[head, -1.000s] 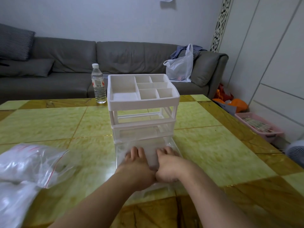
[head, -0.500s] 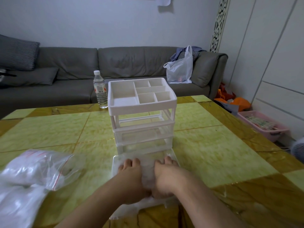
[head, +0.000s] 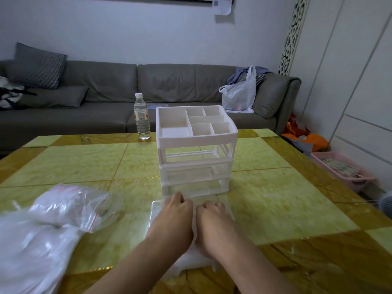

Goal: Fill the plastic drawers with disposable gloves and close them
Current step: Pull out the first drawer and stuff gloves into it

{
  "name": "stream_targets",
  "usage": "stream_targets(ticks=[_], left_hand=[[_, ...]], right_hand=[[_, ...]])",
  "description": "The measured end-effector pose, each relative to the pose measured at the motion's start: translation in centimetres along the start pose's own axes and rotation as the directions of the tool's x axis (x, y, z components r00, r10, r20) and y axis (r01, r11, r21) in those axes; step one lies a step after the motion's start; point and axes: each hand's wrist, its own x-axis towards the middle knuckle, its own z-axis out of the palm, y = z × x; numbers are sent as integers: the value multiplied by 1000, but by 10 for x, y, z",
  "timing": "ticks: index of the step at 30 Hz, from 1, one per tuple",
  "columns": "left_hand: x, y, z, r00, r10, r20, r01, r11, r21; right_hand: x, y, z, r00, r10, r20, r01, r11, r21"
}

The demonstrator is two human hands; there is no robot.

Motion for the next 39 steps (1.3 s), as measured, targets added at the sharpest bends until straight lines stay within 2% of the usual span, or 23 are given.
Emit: stream_targets(ticks=[5, 10, 12, 16, 19, 21, 23, 25, 26, 29, 31, 33, 35, 37, 39], left_hand=[[2, -4, 20, 981, -132, 142, 121, 989, 84], [8, -5, 39, 969, -187, 162, 181, 982, 55], [9, -3, 41, 943, -263, 203, 268, 964, 3], [9, 2, 33, 911, -289, 294, 303, 953, -2], [2, 4, 15, 938, -206, 278, 231, 971, -63], [-14, -4, -2, 974, -131, 186, 154, 981, -114], [-31, -13, -16, 999, -35, -35, 29, 988, -153], [-51, -30, -29, 968, 11, -251, -65, 976, -207], [-61, -39, -36, 953, -12, -304, -65, 968, -241], [-93, -83, -55, 917, -176, -358, 56, 946, -320], [-112, -115, -62, 888, -314, -335, 222, 932, -286], [-124, -144, -62, 869, -457, -191, 431, 888, -161], [-132, -168, -55, 830, -558, 17, 558, 828, -45], [-134, -186, -45, 812, -578, 86, 582, 812, -37], [-134, -198, -42, 823, -566, 48, 568, 819, -84]], right_hand=[[9, 8, 11, 992, 71, 109, -73, 997, 20], [19, 11, 11, 969, 138, 206, -164, 980, 115], [22, 15, 13, 966, 133, 223, -165, 977, 133], [25, 15, 17, 970, 140, 200, -161, 983, 90], [15, 13, 9, 985, 140, 103, -145, 989, 40], [13, 4, 3, 995, 102, -5, -101, 993, 54], [11, -5, -3, 988, 120, -100, -113, 991, 72], [10, -14, -8, 968, 137, -211, -120, 988, 93], [10, -16, -8, 953, 129, -274, -96, 987, 129], [1, -36, -7, 914, 45, -404, 33, 982, 184], [-4, -47, -1, 890, -22, -455, 119, 975, 186], [-4, -60, 8, 848, -83, -524, 196, 967, 165], [-4, -74, 18, 821, -138, -555, 261, 954, 148], [-5, -88, 27, 808, -199, -555, 322, 937, 133], [-3, -100, 35, 803, -245, -543, 364, 923, 122]])
